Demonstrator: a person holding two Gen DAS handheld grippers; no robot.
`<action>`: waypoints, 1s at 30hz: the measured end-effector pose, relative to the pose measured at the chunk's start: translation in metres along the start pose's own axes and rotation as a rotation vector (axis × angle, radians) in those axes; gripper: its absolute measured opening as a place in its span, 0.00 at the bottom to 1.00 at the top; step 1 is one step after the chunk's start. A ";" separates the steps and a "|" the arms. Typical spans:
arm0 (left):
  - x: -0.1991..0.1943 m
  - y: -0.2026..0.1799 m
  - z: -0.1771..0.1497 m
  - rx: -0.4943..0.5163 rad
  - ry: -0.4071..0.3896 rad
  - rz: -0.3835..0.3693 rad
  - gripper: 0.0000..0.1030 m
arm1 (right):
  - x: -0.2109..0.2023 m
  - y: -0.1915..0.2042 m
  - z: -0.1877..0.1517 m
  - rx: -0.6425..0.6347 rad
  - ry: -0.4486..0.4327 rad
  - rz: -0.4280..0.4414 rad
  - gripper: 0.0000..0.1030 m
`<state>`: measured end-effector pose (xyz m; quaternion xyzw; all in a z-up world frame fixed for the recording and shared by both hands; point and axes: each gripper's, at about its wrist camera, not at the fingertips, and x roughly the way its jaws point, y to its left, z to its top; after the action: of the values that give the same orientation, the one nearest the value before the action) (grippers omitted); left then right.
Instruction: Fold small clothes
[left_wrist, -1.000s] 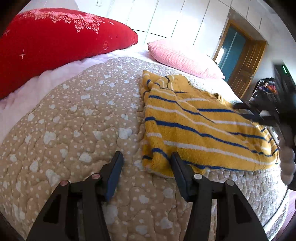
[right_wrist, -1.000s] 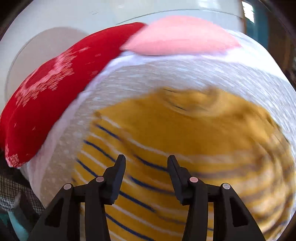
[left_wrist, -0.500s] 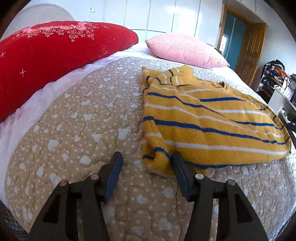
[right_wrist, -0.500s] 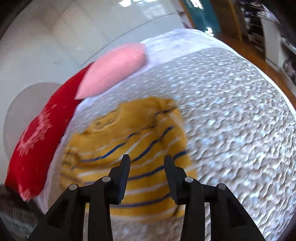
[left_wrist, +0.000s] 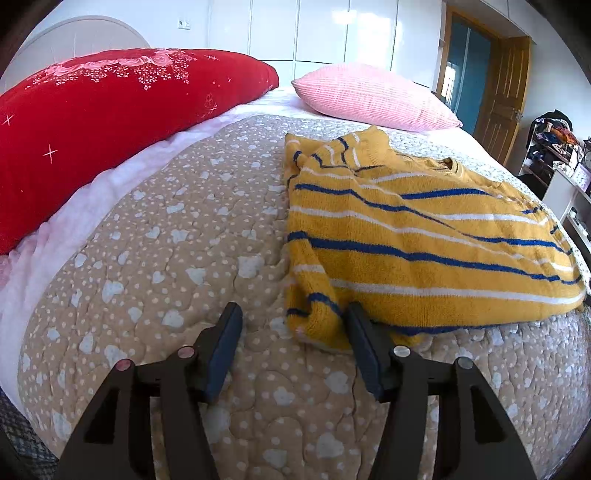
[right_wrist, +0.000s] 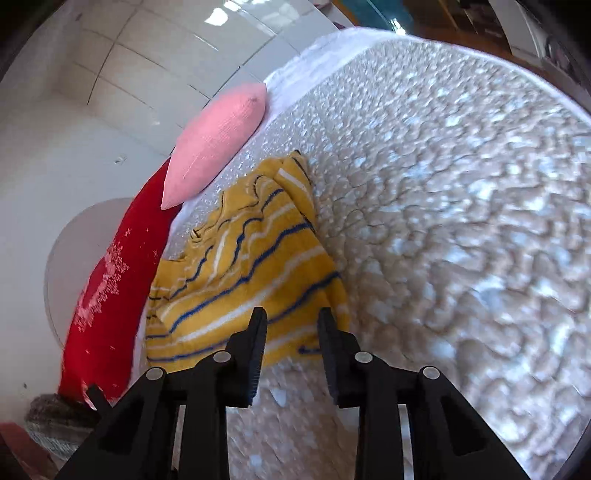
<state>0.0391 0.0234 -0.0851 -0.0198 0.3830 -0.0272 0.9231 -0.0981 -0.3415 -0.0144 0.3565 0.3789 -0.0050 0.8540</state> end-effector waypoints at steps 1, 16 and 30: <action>0.000 0.000 0.000 0.001 -0.001 0.001 0.56 | -0.006 -0.002 -0.006 -0.009 -0.012 -0.023 0.52; 0.003 -0.012 0.002 0.052 0.020 0.153 0.71 | -0.026 -0.044 -0.036 -0.017 -0.133 0.133 0.59; -0.077 -0.147 0.089 0.286 0.034 -0.183 0.64 | -0.017 -0.035 -0.015 -0.041 -0.083 0.141 0.66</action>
<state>0.0424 -0.1167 0.0405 0.0773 0.3875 -0.1658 0.9036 -0.1293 -0.3633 -0.0315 0.3642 0.3170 0.0483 0.8744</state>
